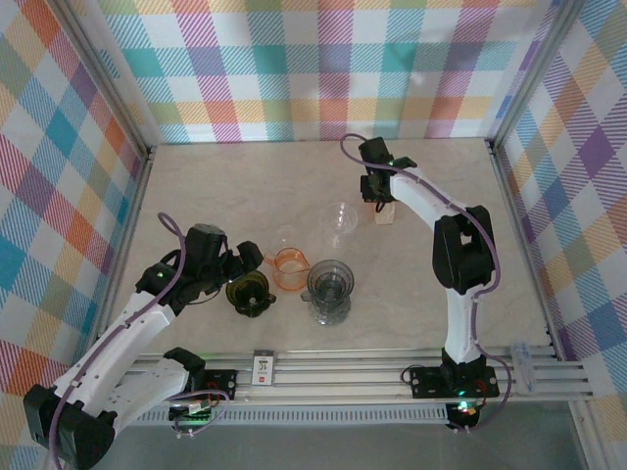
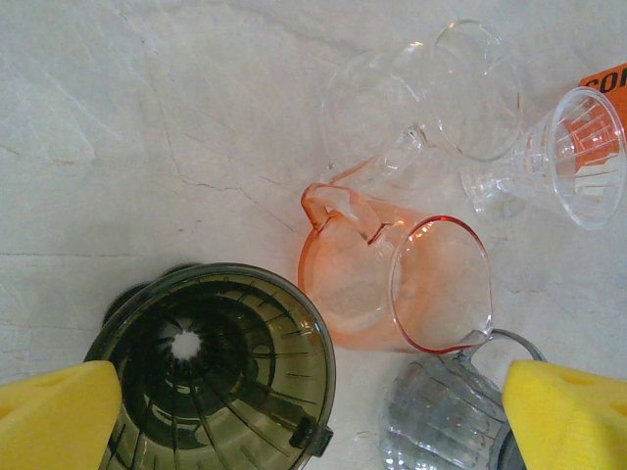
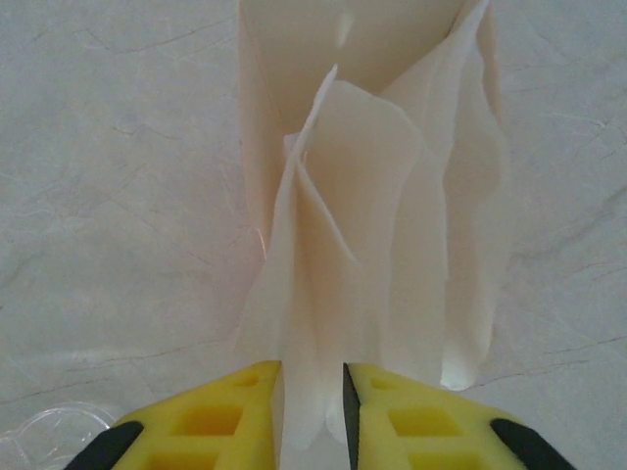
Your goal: Place the coffee filter in the dripper
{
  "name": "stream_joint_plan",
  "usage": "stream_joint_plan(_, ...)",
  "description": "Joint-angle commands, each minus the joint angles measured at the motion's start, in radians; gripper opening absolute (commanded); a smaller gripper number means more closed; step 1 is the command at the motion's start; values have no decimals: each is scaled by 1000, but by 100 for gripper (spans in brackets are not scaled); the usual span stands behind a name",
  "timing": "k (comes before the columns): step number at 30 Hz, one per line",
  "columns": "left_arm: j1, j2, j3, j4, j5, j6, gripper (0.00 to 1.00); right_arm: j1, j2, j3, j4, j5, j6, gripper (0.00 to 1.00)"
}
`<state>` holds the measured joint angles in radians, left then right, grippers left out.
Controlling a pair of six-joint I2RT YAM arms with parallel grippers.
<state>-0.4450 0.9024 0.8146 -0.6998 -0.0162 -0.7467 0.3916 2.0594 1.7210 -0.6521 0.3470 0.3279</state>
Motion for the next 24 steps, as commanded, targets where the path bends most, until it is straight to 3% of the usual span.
stream_joint_plan(1,-6,6,15,26,7,1,100,-6,-37,6,10,-18,9,26)
stream_joint_plan(7,-6,9,14,24,12,0,100,-6,-30,12,7,-23,24,26)
stream_joint_plan(16,-6,10,15,32,15,1,100,-3,-154,-59,62,-84,45,27)
stream_joint_plan(24,-6,-3,-6,30,16,0,100,-3,-85,-16,6,-78,72,26)
